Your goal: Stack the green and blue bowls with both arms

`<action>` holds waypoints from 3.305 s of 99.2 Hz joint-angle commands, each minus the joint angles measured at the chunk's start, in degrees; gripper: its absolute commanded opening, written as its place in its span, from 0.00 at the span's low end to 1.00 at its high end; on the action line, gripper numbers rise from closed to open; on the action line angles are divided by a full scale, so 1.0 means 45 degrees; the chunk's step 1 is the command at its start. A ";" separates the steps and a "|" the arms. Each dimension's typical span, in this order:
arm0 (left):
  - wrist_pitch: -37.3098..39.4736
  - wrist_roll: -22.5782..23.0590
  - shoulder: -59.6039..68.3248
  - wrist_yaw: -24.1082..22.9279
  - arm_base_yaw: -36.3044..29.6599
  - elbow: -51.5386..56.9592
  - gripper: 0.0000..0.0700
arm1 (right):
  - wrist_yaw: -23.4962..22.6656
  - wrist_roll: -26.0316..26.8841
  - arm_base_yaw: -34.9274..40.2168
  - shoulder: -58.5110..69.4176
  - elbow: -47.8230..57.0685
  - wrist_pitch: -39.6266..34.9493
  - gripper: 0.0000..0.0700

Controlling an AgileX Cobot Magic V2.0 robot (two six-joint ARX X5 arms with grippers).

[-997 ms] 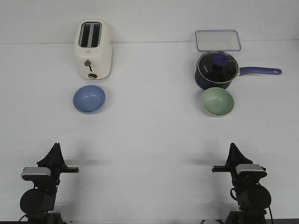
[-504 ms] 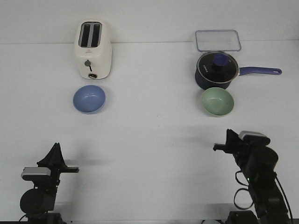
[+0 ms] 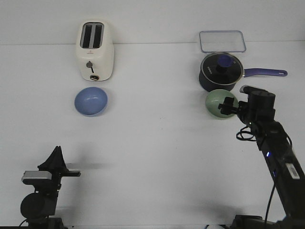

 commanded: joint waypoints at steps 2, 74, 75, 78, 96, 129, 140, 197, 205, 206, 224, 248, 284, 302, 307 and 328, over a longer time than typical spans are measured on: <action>0.0131 0.0058 -0.0015 0.0024 0.0015 -0.0257 0.02 | 0.0034 -0.0427 -0.0185 0.1166 0.0583 -0.0092 0.69; 0.0126 0.0058 -0.0015 0.0024 0.0015 -0.0253 0.02 | -0.1185 -0.1078 -0.0563 0.2443 0.1365 -0.0413 0.00; 0.0126 0.0058 -0.0015 0.0024 0.0015 -0.0257 0.02 | -0.1297 -0.1083 -0.0563 0.2322 0.1365 -0.0471 0.00; 0.0131 0.0058 -0.0015 0.0024 0.0015 -0.0257 0.02 | -0.1666 -0.1088 -0.0563 0.1962 0.1365 -0.0583 0.00; 0.0131 0.0058 -0.0015 0.0024 0.0015 -0.0257 0.02 | -0.3279 -0.1078 -0.0330 -0.0204 0.1355 -0.1564 0.00; 0.0136 -0.0029 -0.0015 0.0024 0.0015 -0.0257 0.02 | -0.3138 -0.1384 0.3376 -0.2535 -0.0248 -0.3036 0.00; 0.0136 -0.0039 -0.0015 0.0024 0.0015 -0.0253 0.02 | -0.2297 -0.0996 0.5119 -0.2550 -0.1103 -0.2705 0.00; 0.0160 -0.3113 -0.0015 0.0019 0.0015 -0.0253 0.02 | -0.1059 0.0991 0.8738 -0.2108 -0.4702 -0.0316 0.00; 0.0160 -0.3789 -0.0015 0.0015 0.0015 -0.0253 0.02 | -0.1137 0.0923 0.8743 -0.1787 -0.4736 -0.0282 0.00; 0.0160 -0.3861 -0.0015 0.0015 0.0015 -0.0253 0.02 | -0.1151 0.0918 0.8743 -0.1749 -0.4736 -0.0277 0.00; 0.0170 -0.5722 -0.0015 0.0015 0.0015 -0.0151 0.02 | -0.1370 0.0806 0.8738 -0.1481 -0.4721 -0.0126 0.36; -0.0340 -0.6844 0.0029 0.0015 0.0015 0.0670 0.02 | -0.1394 0.0787 0.8427 -0.2574 -0.4362 -0.0345 0.53; -0.2244 -0.5940 0.5207 -0.0029 0.0015 0.4435 0.02 | -0.1200 0.0670 0.6858 -0.5877 -0.4138 -0.0170 0.53; -0.2249 -0.4716 1.0229 0.0656 0.0019 0.6916 0.04 | -0.1253 0.0287 0.6139 -0.6295 -0.4138 -0.0520 0.53; -0.2244 -0.4483 1.1550 0.1025 0.0015 0.7626 0.18 | -0.1248 0.0214 0.6033 -0.6295 -0.4138 -0.0719 0.53; -0.2244 -0.4396 1.6364 0.1506 0.0015 1.0375 0.79 | -0.1239 -0.0049 0.5935 -0.6290 -0.4138 -0.1166 0.53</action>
